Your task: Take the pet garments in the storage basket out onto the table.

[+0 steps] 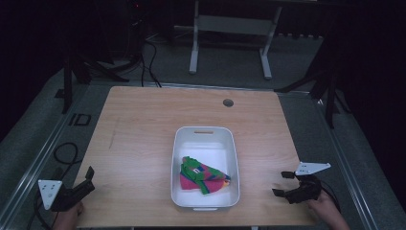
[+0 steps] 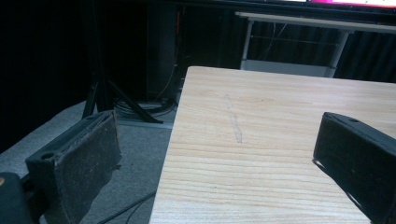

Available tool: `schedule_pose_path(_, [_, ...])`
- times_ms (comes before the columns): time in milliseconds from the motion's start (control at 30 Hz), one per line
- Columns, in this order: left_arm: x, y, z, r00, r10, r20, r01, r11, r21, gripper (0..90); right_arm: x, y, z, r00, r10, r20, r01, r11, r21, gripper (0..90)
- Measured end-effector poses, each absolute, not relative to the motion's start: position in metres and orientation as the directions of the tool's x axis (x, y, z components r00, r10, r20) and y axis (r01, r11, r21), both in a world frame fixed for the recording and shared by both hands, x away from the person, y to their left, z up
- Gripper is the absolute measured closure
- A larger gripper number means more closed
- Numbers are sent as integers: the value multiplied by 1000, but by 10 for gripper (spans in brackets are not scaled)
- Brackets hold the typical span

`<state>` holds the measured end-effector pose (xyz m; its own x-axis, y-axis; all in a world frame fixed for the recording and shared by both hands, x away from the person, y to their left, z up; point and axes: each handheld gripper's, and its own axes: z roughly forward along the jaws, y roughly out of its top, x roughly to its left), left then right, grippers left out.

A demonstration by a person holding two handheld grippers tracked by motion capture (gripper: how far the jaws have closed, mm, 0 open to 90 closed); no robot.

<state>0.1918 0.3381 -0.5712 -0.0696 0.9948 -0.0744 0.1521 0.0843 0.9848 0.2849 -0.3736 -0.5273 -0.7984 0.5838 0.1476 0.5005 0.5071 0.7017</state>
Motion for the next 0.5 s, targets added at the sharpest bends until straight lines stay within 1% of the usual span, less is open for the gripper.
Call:
schedule_pose_path(67, [192,338,-571,-70,995,-74,152,84,985,12,286,-371,-526,-798,586,140,498,512,700,127])
schedule_pose_path(100, [192,338,-571,-70,995,-77,151,87,985,12,287,-364,-524,-806,580,118,488,538,687,126])
schedule_pose_path(167, [192,338,-571,-70,995,-78,150,87,985,12,287,-356,-520,-817,566,108,475,556,682,126])
schedule_pose_path(333, [192,338,-571,-74,994,-75,149,85,985,12,288,-338,-505,-841,529,114,453,572,684,128])
schedule_pose_path(500, [191,338,-571,-76,994,-77,146,88,985,12,289,-317,-487,-871,486,76,396,601,694,128])
